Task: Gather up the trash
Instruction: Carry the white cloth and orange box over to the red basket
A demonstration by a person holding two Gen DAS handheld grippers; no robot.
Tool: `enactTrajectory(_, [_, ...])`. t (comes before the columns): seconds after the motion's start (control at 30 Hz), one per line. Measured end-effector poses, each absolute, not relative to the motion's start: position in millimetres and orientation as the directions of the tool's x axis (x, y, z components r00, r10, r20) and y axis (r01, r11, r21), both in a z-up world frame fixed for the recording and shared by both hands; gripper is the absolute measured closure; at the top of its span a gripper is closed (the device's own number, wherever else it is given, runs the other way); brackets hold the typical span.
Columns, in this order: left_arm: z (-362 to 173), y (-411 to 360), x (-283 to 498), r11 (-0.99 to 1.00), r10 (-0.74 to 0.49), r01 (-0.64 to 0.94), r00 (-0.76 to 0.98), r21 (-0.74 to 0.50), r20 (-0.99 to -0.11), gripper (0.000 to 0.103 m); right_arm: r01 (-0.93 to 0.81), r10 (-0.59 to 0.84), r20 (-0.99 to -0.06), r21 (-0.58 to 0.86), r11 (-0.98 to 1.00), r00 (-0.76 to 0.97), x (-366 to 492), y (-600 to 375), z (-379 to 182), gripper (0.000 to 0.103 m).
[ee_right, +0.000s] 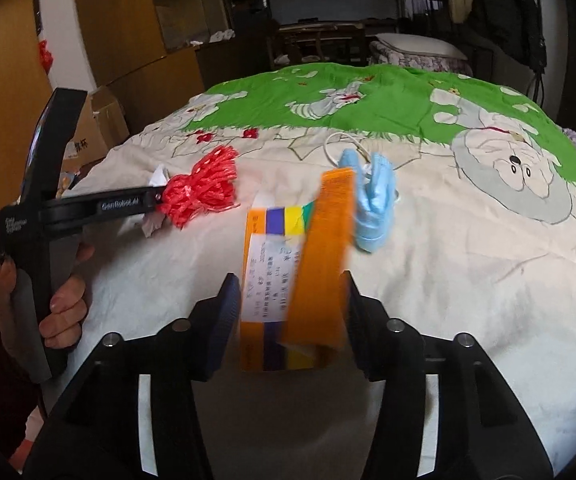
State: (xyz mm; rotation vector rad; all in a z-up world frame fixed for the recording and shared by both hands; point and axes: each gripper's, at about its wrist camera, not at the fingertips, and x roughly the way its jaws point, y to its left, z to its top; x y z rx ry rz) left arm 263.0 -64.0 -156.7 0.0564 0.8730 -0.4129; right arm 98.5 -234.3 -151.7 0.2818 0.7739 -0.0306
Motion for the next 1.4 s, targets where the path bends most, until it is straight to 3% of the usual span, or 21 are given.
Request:
enactTrajectory(0.13, [-156,-71,257,0.895,-0.366,0.431,0.559,-0.116,-0.744,0.067,0.151,0.088,-0.708,0.268,0.951,0.7,104,-240,-157,0.05])
enactTrajectory(0.2, [-155,-74,254,0.892,-0.359,0.443,0.562,-0.096,-0.745,0.078,0.138,0.095,-0.709,0.264,0.955,0.699,105,-238,-157,0.071])
enactTrajectory(0.27, [-151,-73,250,0.89,-0.363,0.445,0.562,-0.098,-0.743,0.081,0.131,0.095,-0.7,0.262,0.956,0.707,103,-237,-153,0.077])
enactTrajectory(0.5, [-119,-48,207,0.902,-0.335,0.427,0.603,-0.062,-0.724,0.082,0.105,0.152,-0.629,0.353,0.93,0.763,79,-240,-129,0.088])
enactTrajectory(0.83, [-56,-11,149,0.923,-0.323,0.382,0.688,-0.054,-0.649,0.082,0.025,0.201,-0.507,0.404,0.914,0.838,40,-230,-77,0.088])
enactTrajectory(1.4, [34,74,-18,0.967,-0.196,0.244,0.891,0.068,-0.409,0.081,-0.271,0.381,-0.247,0.384,0.883,0.891,-54,-161,29,0.088])
